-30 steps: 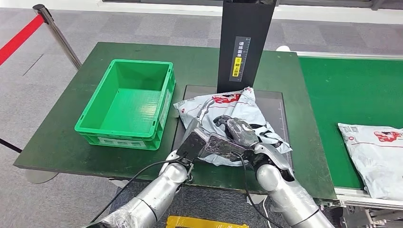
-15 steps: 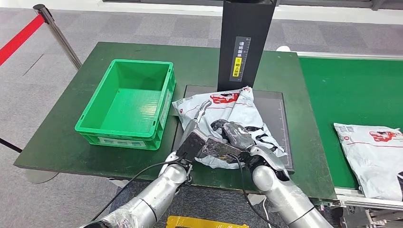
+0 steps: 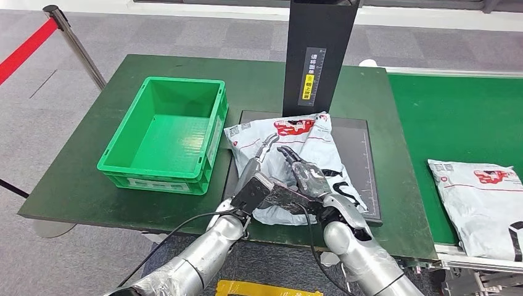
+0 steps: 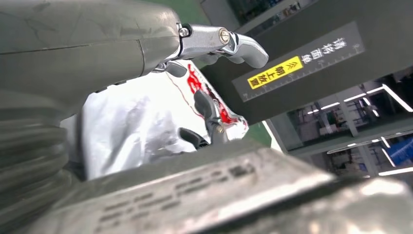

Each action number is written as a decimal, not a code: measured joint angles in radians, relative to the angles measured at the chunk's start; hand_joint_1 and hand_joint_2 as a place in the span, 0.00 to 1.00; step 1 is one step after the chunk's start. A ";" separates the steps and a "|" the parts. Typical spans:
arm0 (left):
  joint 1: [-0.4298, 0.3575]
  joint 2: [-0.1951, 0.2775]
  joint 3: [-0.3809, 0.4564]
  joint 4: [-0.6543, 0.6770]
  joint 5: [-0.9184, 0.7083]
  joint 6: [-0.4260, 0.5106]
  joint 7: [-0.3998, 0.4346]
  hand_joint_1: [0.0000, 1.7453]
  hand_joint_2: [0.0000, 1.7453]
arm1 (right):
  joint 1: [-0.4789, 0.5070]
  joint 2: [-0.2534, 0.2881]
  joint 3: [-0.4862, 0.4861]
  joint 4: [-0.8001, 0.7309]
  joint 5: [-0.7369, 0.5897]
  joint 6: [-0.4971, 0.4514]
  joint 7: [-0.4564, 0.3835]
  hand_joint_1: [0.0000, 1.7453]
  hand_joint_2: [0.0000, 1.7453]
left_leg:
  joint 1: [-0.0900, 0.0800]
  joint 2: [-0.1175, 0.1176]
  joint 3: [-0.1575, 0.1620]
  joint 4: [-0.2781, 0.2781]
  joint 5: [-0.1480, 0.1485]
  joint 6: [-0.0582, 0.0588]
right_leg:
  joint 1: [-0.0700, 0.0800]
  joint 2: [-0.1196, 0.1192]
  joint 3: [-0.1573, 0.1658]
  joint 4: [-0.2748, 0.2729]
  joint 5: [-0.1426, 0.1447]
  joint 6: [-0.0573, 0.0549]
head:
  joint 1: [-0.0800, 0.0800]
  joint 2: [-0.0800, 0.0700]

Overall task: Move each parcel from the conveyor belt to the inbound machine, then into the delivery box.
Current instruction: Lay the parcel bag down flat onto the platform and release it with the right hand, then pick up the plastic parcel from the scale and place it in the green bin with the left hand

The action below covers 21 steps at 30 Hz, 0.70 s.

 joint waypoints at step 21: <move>0.010 0.005 0.013 0.019 -0.045 0.023 0.025 0.00 1.00 | 0.146 0.016 -0.343 -0.230 -0.390 -0.191 -0.144 0.00 0.00 | 0.000 0.000 0.000 0.000 0.000 0.001 | 0.000 0.000 0.000 0.000 0.000 0.000 | 0.000 0.000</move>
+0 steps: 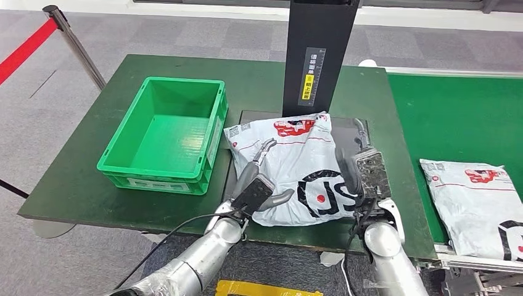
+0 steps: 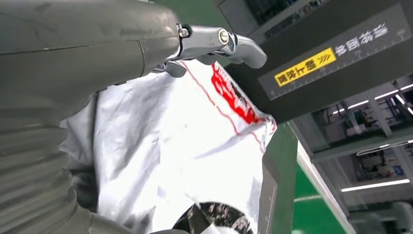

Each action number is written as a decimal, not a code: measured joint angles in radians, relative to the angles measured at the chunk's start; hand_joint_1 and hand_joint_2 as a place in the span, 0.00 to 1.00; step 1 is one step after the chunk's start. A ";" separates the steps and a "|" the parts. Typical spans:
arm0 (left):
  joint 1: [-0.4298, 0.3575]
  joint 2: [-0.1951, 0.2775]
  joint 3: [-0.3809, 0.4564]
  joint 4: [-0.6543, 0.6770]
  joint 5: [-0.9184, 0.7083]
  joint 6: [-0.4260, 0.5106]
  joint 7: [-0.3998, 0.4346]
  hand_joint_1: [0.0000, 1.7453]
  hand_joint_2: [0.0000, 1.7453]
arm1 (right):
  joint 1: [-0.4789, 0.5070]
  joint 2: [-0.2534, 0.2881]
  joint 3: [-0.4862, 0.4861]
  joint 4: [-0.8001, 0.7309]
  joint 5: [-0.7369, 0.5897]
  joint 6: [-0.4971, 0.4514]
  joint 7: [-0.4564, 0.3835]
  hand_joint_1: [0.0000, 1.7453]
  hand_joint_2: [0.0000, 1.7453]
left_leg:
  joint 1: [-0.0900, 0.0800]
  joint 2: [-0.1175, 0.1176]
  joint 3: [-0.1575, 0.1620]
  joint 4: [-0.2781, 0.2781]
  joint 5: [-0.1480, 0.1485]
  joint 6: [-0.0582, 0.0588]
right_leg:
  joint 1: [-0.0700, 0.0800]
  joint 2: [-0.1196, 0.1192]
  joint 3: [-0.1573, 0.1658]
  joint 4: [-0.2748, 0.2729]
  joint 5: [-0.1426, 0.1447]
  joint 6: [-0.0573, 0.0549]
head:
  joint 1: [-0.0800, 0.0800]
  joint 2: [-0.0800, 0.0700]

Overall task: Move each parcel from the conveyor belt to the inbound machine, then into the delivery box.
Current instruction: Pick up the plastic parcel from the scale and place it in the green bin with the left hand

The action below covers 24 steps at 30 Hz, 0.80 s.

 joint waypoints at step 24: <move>-0.001 0.009 0.001 0.062 -0.015 0.017 0.024 0.00 1.00 | 0.116 0.051 -0.305 -0.063 -0.290 -0.022 -0.149 0.00 0.00 | 0.000 -0.001 0.000 0.000 -0.001 0.000 | 0.000 -0.001 0.000 -0.001 0.000 0.000 | 0.000 0.000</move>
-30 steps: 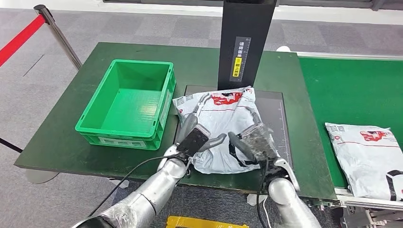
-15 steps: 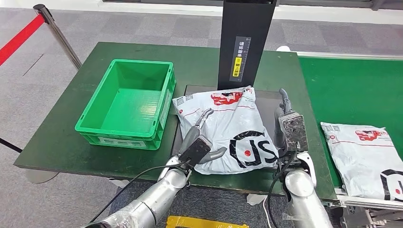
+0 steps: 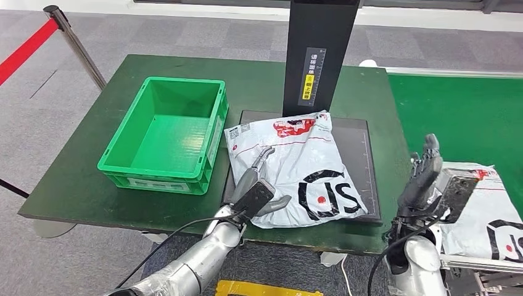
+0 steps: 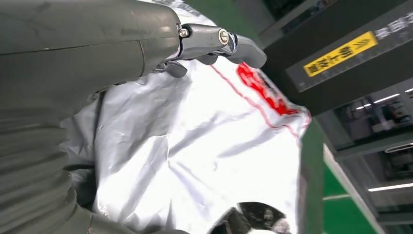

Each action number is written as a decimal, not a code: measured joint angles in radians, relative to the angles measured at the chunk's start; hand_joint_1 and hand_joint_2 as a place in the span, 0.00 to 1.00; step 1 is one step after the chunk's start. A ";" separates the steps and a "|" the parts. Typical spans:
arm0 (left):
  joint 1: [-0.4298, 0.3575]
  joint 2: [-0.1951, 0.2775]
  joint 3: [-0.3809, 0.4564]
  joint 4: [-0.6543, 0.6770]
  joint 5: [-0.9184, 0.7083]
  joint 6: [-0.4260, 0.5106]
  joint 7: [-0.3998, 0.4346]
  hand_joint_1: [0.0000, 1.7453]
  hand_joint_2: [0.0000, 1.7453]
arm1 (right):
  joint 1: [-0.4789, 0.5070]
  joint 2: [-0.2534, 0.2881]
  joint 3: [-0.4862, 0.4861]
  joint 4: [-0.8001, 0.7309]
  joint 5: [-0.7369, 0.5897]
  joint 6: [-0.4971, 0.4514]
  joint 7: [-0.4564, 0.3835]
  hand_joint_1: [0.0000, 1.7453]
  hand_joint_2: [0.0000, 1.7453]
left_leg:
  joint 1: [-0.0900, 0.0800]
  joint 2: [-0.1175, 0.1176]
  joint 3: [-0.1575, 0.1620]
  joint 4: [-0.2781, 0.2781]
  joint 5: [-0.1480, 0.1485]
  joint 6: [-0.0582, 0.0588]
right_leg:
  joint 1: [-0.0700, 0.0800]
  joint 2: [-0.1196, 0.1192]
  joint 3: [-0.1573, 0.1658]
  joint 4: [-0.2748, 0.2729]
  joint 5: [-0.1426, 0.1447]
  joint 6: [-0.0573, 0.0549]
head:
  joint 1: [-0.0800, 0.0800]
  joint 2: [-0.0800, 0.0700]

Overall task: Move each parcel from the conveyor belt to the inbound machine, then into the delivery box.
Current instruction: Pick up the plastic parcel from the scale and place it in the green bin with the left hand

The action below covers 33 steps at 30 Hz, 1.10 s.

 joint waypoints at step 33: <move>0.003 0.002 0.002 0.078 -0.084 -0.102 0.074 0.00 1.00 | 0.101 0.077 -0.203 0.037 -0.050 0.107 -0.004 0.00 0.00 | 0.000 0.000 0.001 0.000 0.000 0.000 | 0.000 -0.001 0.002 0.000 0.000 0.000 | 0.000 0.000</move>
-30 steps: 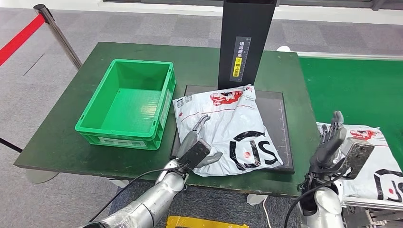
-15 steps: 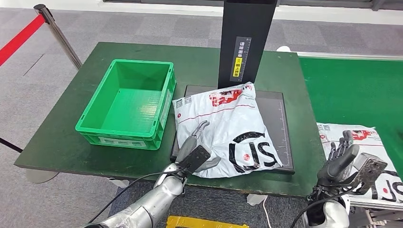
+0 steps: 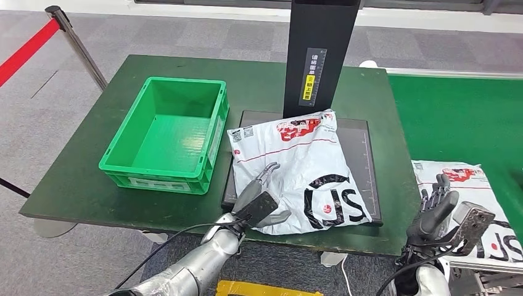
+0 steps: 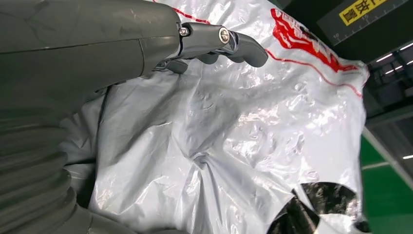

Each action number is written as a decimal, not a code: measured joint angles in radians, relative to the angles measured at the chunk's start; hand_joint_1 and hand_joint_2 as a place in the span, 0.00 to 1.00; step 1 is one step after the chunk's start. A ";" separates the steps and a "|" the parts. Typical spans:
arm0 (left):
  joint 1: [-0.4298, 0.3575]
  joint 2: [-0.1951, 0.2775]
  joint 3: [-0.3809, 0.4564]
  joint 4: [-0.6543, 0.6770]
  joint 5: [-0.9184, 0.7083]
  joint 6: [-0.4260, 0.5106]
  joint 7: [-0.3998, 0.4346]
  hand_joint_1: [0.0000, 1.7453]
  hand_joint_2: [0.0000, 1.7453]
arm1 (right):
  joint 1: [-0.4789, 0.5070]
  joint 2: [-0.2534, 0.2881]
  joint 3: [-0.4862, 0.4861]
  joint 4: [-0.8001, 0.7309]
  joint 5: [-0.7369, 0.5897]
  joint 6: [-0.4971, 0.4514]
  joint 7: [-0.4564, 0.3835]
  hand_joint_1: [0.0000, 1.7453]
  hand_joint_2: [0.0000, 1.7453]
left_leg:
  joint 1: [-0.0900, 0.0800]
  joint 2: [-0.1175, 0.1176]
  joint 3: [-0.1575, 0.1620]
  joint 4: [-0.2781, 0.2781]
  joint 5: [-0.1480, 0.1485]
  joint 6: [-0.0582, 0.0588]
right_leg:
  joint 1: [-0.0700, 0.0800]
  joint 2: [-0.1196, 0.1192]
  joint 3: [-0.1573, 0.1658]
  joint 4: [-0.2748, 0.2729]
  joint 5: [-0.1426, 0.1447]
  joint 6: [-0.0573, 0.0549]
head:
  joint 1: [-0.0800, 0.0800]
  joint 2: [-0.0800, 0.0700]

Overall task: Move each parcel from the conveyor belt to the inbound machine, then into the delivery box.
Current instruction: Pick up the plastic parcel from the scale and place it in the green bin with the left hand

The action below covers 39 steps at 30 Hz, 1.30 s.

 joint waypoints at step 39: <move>-0.073 0.012 -0.071 0.084 -0.336 0.182 0.203 1.00 1.00 | 0.089 0.033 0.000 -0.123 -0.056 0.122 0.029 0.00 0.00 | 0.000 0.000 0.007 0.000 0.001 0.001 | 0.000 0.000 0.007 0.000 0.001 0.001 | 0.000 0.000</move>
